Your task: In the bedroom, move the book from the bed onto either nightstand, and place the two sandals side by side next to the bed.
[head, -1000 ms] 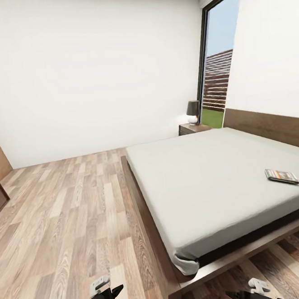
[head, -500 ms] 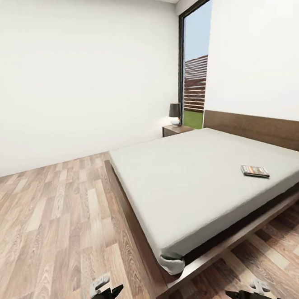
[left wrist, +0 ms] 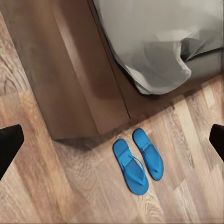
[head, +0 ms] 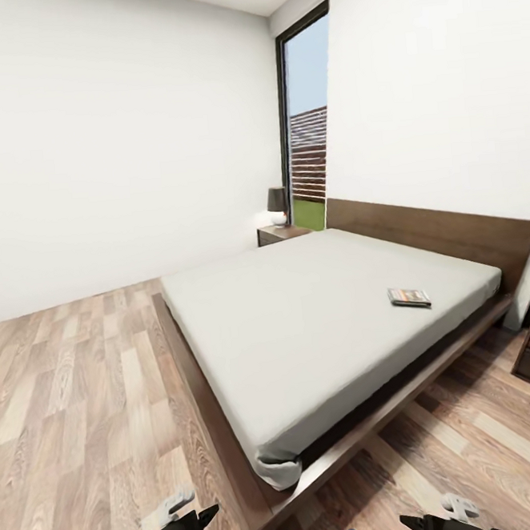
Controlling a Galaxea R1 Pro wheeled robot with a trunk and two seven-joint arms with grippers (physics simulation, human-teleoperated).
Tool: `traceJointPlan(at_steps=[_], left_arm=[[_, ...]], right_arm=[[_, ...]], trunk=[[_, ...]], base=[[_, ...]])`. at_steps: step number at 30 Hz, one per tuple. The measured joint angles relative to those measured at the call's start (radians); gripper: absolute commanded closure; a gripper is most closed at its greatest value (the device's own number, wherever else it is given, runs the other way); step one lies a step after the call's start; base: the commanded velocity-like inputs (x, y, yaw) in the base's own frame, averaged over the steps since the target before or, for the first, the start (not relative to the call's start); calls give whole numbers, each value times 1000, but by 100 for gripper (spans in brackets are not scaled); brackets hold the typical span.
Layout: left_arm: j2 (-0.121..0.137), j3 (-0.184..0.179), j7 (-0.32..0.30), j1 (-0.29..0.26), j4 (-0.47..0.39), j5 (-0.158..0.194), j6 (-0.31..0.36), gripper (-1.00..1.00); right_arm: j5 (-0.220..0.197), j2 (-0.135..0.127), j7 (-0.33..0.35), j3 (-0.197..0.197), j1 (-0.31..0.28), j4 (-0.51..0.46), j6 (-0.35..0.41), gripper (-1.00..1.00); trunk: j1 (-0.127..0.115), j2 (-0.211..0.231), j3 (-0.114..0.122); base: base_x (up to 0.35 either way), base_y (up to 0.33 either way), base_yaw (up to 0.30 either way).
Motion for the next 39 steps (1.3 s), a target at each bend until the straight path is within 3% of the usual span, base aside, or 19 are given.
traceJointPlan(at_steps=[39], left_arm=[[0,0,0,0,0,0,0,-100]], right_arm=[[1,1,-1,0,0,0,0,-100]], trunk=[[0,0,4]], base=[[0,0,-298]])
